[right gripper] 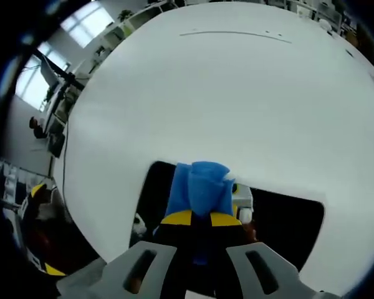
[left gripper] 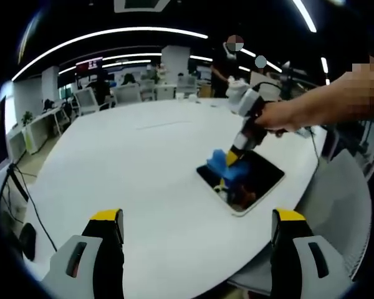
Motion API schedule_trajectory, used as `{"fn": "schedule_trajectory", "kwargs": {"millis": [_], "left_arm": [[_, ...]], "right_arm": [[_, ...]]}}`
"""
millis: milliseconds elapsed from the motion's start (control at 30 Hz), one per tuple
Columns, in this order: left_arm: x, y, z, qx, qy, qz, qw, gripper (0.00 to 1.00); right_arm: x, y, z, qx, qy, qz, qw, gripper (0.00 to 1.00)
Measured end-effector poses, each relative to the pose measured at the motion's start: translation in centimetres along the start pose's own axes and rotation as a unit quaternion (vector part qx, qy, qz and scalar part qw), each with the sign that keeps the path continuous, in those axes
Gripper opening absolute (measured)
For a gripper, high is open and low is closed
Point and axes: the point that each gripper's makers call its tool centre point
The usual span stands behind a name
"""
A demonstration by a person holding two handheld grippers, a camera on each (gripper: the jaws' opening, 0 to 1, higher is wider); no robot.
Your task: Wipe the mirror surface with the cleaning cloth until all visible marks leave the cleaned area.
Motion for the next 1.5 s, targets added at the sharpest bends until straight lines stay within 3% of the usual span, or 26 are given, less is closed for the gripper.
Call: {"fn": "schedule_trajectory", "kwargs": {"millis": [467, 1500], "left_arm": [[-0.4, -0.2, -0.7, 0.006, -0.004, -0.003, 1.0, 0.99], [-0.6, -0.5, -1.6, 0.012, -0.007, -0.012, 0.9998, 0.99]], "right_arm": [[1.9, 0.1, 0.7, 0.006, 0.011, -0.001, 0.9999, 0.02], [6.3, 0.1, 2.6, -0.025, -0.016, 0.001, 0.9995, 0.02]]}}
Point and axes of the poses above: the point that each gripper's makers call its tool centre point, and the gripper's own axes: y roughly backward along the fingers, z roughly to its left, x roughly out of its underside, and after that the axes turned 11 degrees about z, right-handed
